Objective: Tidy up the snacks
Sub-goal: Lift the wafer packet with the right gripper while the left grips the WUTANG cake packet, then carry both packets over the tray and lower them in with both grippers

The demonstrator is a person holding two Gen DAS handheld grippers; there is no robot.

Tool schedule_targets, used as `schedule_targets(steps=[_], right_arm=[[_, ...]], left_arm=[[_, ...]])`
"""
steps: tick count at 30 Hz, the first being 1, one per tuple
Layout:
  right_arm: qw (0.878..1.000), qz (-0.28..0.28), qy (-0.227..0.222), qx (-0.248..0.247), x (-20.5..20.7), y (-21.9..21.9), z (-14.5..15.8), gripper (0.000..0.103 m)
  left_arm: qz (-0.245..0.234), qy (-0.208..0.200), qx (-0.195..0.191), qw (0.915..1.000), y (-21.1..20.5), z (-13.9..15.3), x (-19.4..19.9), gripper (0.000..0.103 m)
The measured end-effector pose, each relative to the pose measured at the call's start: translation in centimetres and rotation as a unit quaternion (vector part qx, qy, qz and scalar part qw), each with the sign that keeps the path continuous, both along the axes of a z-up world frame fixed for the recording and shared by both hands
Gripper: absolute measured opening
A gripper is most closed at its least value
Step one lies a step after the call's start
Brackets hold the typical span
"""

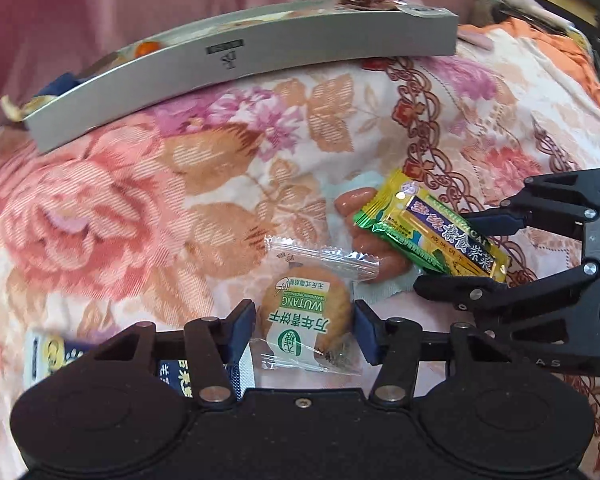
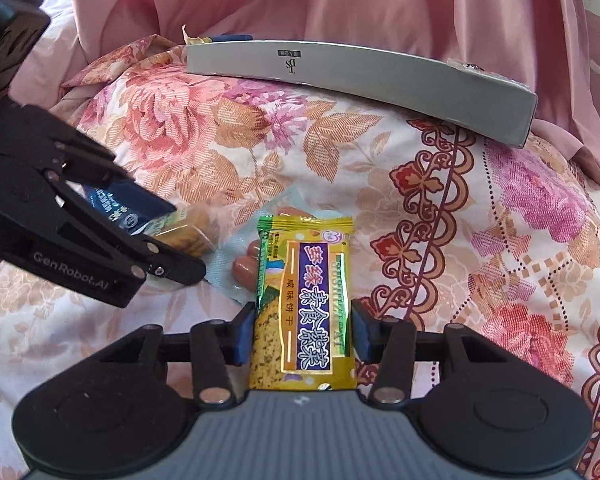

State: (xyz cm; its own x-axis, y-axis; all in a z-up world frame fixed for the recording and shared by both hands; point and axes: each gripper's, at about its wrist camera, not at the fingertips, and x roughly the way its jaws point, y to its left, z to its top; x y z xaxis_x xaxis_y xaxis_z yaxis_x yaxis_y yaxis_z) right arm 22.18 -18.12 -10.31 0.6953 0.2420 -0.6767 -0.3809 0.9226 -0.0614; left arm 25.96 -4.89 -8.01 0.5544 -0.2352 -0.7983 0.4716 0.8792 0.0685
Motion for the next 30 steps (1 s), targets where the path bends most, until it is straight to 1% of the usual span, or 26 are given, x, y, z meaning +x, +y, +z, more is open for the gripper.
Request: schedule_targets(steps=[2, 4, 5, 7, 8, 11, 14, 19, 22, 25, 27, 28, 30], right_arm=[[1.0, 0.007, -0.014, -0.02, -0.4, 0.5, 0.0, 0.052], [0.998, 0.017, -0.04, -0.055, -1.1, 1.3, 0.0, 0.052], [0.994, 0.023, -0.061, -0.083, -1.6, 1.8, -0.1, 0.052], [0.983, 0.036, -0.109, -0.141, -2.7, 2.8, -0.3, 0.051], [0.978, 0.04, -0.128, -0.159, -3.2, 3.1, -0.3, 0.051], [0.969, 0.036, -0.167, -0.18, -3.8, 3.5, -0.1, 0.052], [0.962, 0.021, -0.207, -0.177, -4.3, 3.3, 0.7, 0.052], [0.952, 0.004, -0.267, -0.146, -4.9, 2.8, 2.5, 0.052], [0.945, -0.007, -0.299, -0.135, -4.7, 2.7, 3.4, 0.052], [0.933, -0.017, -0.339, -0.124, -3.6, 2.4, 5.0, 0.052], [0.924, -0.028, -0.362, -0.119, -2.5, 2.3, 5.9, 0.052], [0.922, -0.036, -0.369, -0.114, -1.7, 2.1, 6.3, 0.052], [0.92, -0.05, -0.374, -0.103, -0.1, 1.7, 7.1, 0.052]], left_arm=[[0.032, -0.015, 0.006, 0.9993, -0.4, 0.0, -1.1, 0.053], [0.065, -0.033, -0.002, 0.9973, -0.6, 0.2, -2.2, 0.052], [0.075, -0.039, -0.007, 0.9964, -0.6, 0.3, -2.6, 0.052], [0.092, -0.052, -0.012, 0.9943, -0.5, 0.7, -3.0, 0.052], [0.098, -0.058, -0.017, 0.9933, -0.4, 1.1, -3.1, 0.052], [0.124, -0.086, -0.037, 0.9878, 0.3, 2.6, -3.3, 0.052], [0.151, -0.118, -0.049, 0.9803, 0.6, 4.3, -3.2, 0.052], [0.182, -0.148, -0.081, 0.9687, 1.0, 7.1, -1.8, 0.052], [0.198, -0.171, -0.1, 0.96, 1.0, 9.1, -0.4, 0.052], [0.211, -0.193, -0.117, 0.951, 0.9, 11.3, 1.8, 0.052], [0.218, -0.203, -0.123, 0.9466, 0.7, 12.3, 3.4, 0.052], [0.221, -0.205, -0.129, 0.9447, 0.6, 12.7, 4.3, 0.052], [0.224, -0.203, -0.136, 0.9434, 0.5, 13.3, 6.2, 0.052]])
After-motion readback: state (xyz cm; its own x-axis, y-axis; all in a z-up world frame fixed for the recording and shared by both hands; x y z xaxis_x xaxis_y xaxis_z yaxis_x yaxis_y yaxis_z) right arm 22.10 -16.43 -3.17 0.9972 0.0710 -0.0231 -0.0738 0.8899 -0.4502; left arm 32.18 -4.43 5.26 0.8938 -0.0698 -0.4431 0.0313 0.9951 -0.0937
